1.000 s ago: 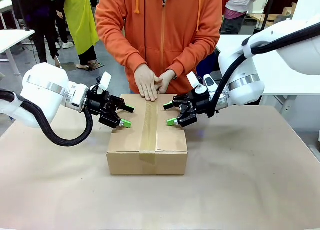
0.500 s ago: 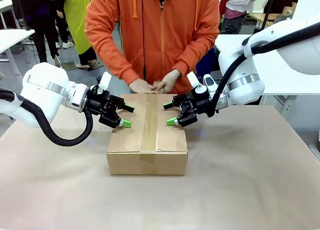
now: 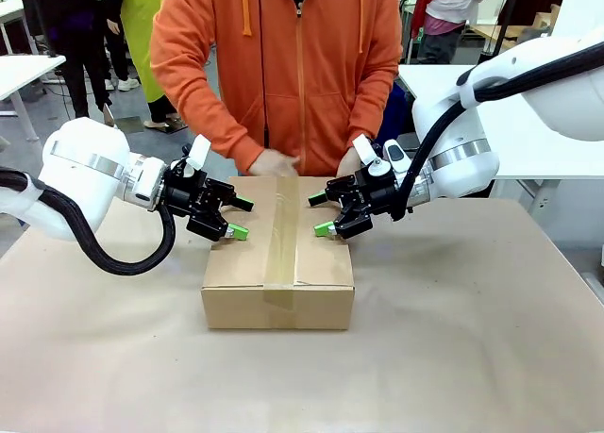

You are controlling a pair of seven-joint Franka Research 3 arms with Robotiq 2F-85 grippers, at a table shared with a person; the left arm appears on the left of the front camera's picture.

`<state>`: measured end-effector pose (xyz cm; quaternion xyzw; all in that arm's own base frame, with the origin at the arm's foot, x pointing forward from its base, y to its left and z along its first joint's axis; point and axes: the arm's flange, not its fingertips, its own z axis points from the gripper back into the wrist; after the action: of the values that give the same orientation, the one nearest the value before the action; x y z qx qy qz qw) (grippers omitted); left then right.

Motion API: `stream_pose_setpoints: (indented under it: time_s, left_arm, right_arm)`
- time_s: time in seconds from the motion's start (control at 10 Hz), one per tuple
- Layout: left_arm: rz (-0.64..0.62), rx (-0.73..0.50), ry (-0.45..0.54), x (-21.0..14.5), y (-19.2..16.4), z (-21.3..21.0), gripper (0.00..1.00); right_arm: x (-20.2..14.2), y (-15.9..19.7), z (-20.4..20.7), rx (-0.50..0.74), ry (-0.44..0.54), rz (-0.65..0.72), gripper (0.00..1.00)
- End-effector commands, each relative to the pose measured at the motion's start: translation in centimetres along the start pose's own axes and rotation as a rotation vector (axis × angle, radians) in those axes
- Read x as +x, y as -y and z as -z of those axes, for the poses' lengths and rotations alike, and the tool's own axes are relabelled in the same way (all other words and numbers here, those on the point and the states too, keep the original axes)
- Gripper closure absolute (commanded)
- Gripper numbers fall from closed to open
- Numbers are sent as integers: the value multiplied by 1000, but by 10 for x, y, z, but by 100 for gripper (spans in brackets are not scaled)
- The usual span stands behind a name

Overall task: Pack the gift set into the box.
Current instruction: Press and hold the closed box until the human finishes sealing it.

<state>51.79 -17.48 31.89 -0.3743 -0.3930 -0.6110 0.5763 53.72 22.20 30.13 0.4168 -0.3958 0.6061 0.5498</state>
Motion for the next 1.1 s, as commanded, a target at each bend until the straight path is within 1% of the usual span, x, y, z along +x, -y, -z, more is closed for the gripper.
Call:
stream_pose_setpoints:
  time_s: [0.0,0.1,0.2,0.3,0.4,0.5,0.6,0.7,0.8,1.0]
  left_arm:
    - [39,-19,130,31,13,-36,0]
    - [114,73,274,68,42,-105,0]
    - [136,126,333,77,60,-146,0]
    - [156,197,388,74,79,-187,0]
    - [137,286,424,58,91,-219,0]
    - [92,387,488,33,101,-243,0]
    - [37,462,525,13,105,-252,0]
    - [-43,500,549,-1,100,-251,0]
    - [69,391,469,37,113,-269,0]
    - [69,391,469,37,113,-269,0]
  right_arm:
    - [30,-20,-34,-86,64,-59,0]
    - [66,-58,-95,-172,155,-141,0]
    - [76,-81,-132,-247,193,-125,0]
    - [77,-105,-169,-345,238,-147,0]
    - [71,-130,-200,-494,243,-176,0]
    - [61,-158,-223,-580,280,-218,0]
    - [52,-169,-234,-653,330,-214,0]
    - [45,-162,-232,-729,309,-181,0]
    - [67,-159,-243,-583,298,-153,0]
    - [67,-159,-243,-583,298,-153,0]
